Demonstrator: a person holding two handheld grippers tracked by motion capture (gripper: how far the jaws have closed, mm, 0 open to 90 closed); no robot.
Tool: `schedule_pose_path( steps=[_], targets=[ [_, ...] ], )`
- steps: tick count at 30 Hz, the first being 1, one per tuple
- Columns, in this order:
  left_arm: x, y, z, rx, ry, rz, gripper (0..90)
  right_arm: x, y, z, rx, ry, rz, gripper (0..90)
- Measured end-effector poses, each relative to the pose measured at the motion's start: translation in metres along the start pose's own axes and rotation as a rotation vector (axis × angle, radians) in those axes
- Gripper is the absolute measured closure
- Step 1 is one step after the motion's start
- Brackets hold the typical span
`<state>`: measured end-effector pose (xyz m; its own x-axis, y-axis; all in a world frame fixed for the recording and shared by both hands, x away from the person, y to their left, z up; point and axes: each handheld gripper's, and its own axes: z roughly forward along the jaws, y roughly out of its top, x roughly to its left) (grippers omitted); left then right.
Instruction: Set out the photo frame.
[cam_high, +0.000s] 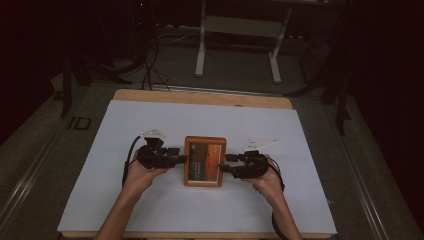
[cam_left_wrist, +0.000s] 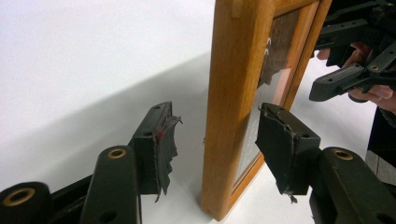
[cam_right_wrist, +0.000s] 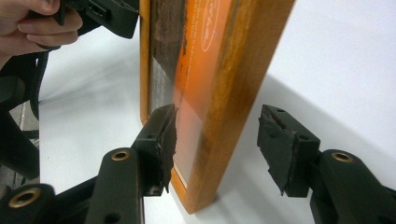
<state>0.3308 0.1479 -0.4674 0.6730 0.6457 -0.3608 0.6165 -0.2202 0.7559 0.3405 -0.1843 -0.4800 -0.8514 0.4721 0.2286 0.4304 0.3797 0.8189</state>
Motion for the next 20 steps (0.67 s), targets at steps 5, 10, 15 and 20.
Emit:
schedule_pose_path(
  steps=[5,10,15,20],
  targets=[
    [0.003,0.000,-0.003,0.010,0.002,-0.002,46.8,-0.004,0.000,-0.009,0.003,-0.006,0.003,46.4],
    [0.007,0.000,-0.006,0.025,0.023,-0.011,46.9,-0.009,-0.002,-0.017,0.017,-0.011,0.007,46.4],
    [0.012,-0.002,-0.009,0.039,0.068,-0.014,46.9,-0.013,-0.005,-0.022,0.045,-0.017,0.005,46.4],
    [0.019,-0.006,-0.011,0.081,0.175,-0.002,46.0,-0.021,-0.010,-0.027,0.097,-0.041,0.016,43.8]
  ],
)
